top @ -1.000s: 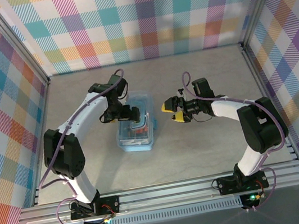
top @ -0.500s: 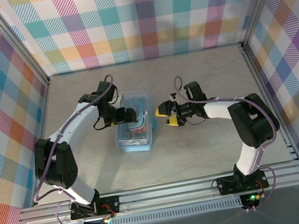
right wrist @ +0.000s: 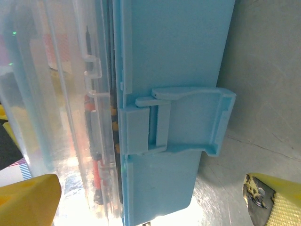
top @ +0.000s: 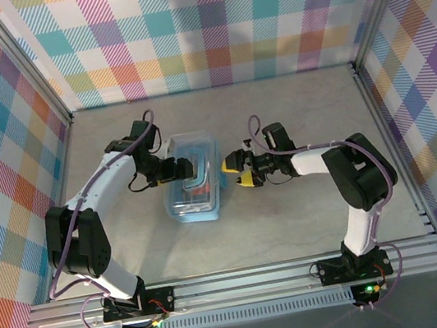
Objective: Pack the tool kit
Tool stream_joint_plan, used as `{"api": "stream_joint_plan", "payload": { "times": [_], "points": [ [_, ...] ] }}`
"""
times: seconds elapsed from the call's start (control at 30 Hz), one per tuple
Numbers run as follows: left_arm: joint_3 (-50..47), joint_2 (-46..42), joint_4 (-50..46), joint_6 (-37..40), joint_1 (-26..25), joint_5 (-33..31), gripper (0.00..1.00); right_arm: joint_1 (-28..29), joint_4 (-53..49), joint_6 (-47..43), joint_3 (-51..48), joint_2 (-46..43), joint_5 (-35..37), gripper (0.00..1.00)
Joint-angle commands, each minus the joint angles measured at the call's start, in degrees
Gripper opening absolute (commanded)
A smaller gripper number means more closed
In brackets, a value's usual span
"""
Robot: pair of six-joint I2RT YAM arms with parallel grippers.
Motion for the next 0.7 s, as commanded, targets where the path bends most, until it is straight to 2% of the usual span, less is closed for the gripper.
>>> {"api": "stream_joint_plan", "payload": {
  "times": [0.0, 0.43, 0.67],
  "points": [
    [-3.4, 1.6, -6.0, 1.1, 1.9, -2.6, 0.81, 0.9, 5.1, 2.6, 1.3, 1.9, 0.4, 0.99],
    [-4.7, 1.7, -5.6, 0.7, 4.4, -2.5, 0.79, 2.9, 17.9, 14.3, 0.1, 5.5, 6.1, 0.99],
    [-4.8, 1.6, -5.5, 0.8, 4.6, -2.1, 0.78, 3.7, 19.0, 17.7, -1.1, 5.9, 9.7, 0.99]
  ]
}}
